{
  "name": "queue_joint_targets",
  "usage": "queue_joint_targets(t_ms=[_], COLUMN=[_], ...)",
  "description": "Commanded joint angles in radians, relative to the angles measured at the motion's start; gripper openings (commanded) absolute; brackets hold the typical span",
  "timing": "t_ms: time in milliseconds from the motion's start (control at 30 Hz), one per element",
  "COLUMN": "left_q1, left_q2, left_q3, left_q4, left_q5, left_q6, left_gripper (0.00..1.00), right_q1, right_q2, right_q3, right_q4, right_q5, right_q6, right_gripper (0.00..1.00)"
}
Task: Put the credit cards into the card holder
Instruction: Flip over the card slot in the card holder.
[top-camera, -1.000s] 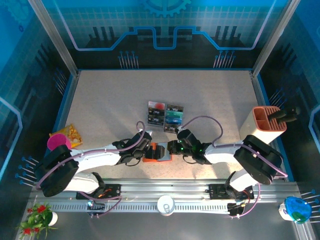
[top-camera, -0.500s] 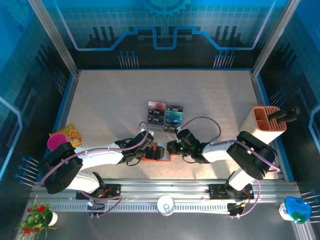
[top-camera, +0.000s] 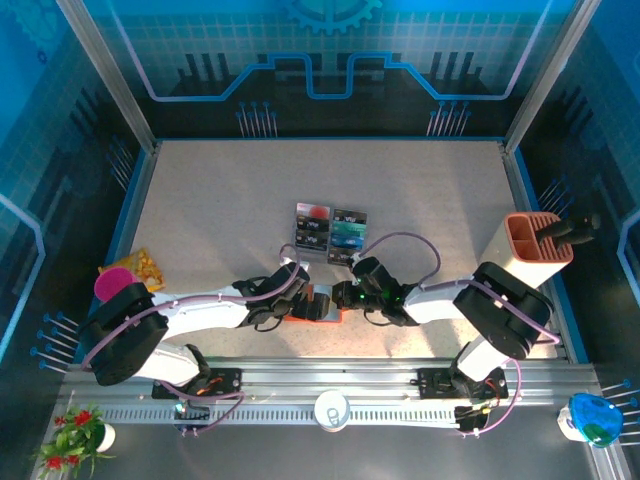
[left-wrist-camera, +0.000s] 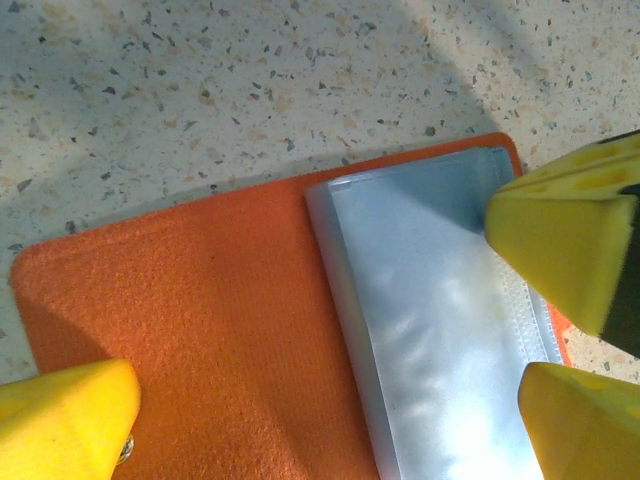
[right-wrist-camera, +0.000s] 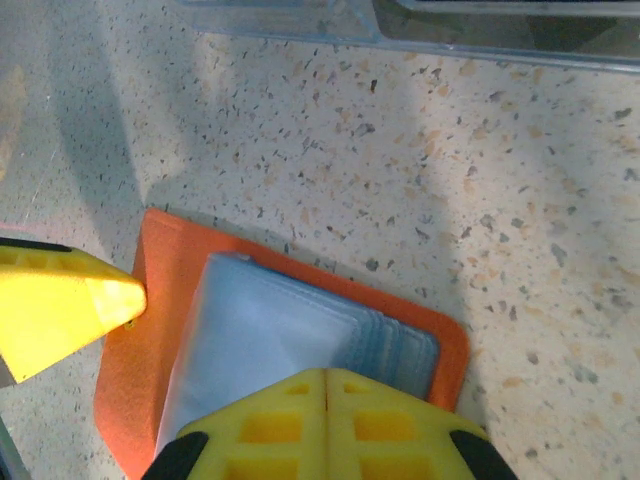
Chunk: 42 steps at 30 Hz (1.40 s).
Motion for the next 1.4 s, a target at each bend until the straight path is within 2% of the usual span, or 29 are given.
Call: queue_joint_targets(t_ms=[0, 267, 867, 1133, 1267, 1367], left_q1=[-0.002, -0.007, -0.007, -0.007, -0.008, -0.007], left_q2=[0.019, 0.016, 0.018, 0.009, 0.007, 0.01], left_q3=[0.009, 0.009, 0.005, -0.008, -0.011, -0.019], left_q4=[-0.056, -0.057, -0.06, -0.102, -0.122, -0.117], left_q5=[-0.022, -0.026, -0.049, -0.123, -0.149, -0.143], left_q6=[0.024, 0.024, 0.018, -0.033, -0.044, -0.041], left_gripper=[0.99, 0.99, 0.99, 0.99, 0.97, 0.9], right_q1=[-0.015, -0.025, -0.008, -0.004, -0.003, -0.003], right_q2=[-0.067, -0.06, 0.093, 0.104, 0.107, 0.107], right_q3=[0.035, 0.086, 0.107, 0.105, 0.101, 0.098], right_q4=[-0.107, -0.16, -0.104, -0.094, -0.086, -0.082], right_q5=[0.012, -0.002, -0.059, -0.061, -0.062, -0.064], right_q6=[-0.05, -0.085, -0.076, -0.068, -0.063, -0.059], right_gripper=[0.0, 0.0, 0.0, 0.0, 0.0, 0.0])
